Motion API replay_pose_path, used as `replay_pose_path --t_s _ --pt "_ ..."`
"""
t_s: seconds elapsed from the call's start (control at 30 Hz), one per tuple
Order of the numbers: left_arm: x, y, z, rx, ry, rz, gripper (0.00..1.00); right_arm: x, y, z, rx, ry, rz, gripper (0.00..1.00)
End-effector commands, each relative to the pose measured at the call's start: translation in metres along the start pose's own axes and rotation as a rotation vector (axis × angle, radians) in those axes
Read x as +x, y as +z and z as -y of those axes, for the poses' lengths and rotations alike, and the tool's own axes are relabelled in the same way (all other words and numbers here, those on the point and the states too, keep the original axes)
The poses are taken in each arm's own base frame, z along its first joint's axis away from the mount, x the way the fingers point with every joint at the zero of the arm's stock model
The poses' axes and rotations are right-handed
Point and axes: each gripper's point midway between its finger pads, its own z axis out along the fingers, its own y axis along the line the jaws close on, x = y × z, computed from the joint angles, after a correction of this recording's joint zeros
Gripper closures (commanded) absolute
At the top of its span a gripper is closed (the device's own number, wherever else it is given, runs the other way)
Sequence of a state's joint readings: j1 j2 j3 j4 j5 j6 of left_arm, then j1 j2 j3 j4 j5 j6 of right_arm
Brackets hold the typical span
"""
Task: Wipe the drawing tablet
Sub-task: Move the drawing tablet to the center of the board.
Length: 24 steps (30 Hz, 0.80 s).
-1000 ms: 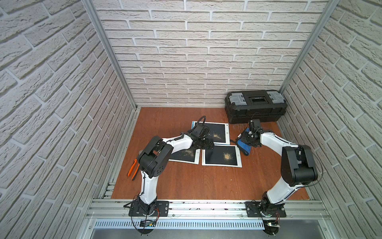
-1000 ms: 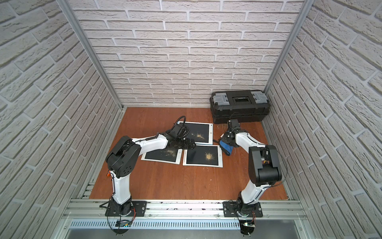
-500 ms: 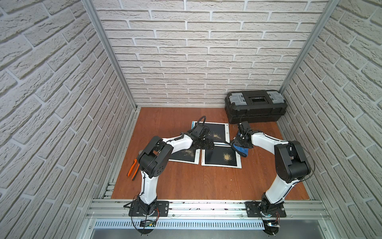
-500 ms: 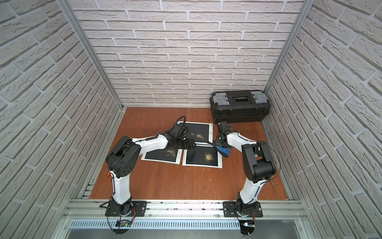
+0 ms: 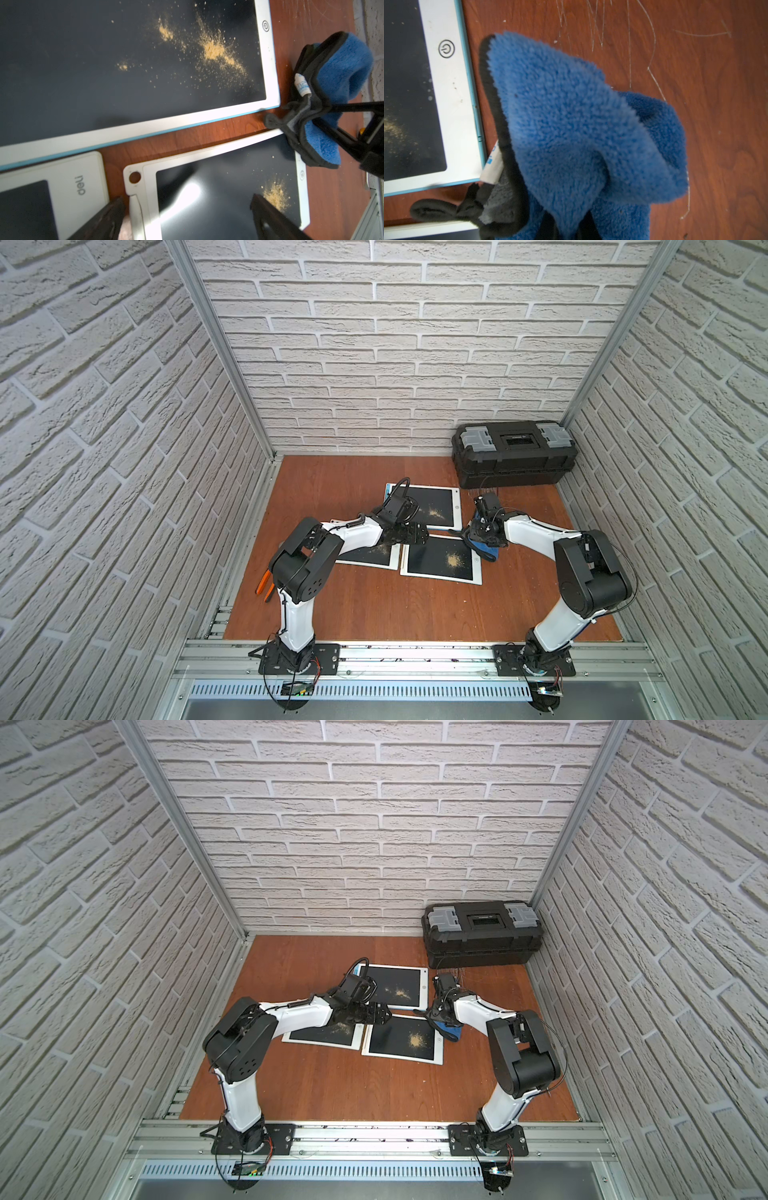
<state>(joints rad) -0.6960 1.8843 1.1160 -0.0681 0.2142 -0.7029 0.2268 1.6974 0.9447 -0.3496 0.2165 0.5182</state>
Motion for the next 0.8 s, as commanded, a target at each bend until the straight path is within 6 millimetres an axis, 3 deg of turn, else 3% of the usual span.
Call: replay_pose_path --t_s 0.0,0.4,0.77 --pt "0.033 0.001 -0.013 -0.047 -0.031 -0.077 0.03 0.033 0.003 -0.004 -0.006 -0.033 -0.091 0.97" --pt "0.076 -0.013 -0.01 -0.06 -0.021 -0.106 0.03 0.046 -0.004 -0.021 -0.015 -0.08 -0.082 0.97" --pt "0.098 -0.021 -0.018 -0.083 -0.021 -0.094 0.03 0.067 -0.012 -0.03 -0.021 -0.11 -0.079 0.97"
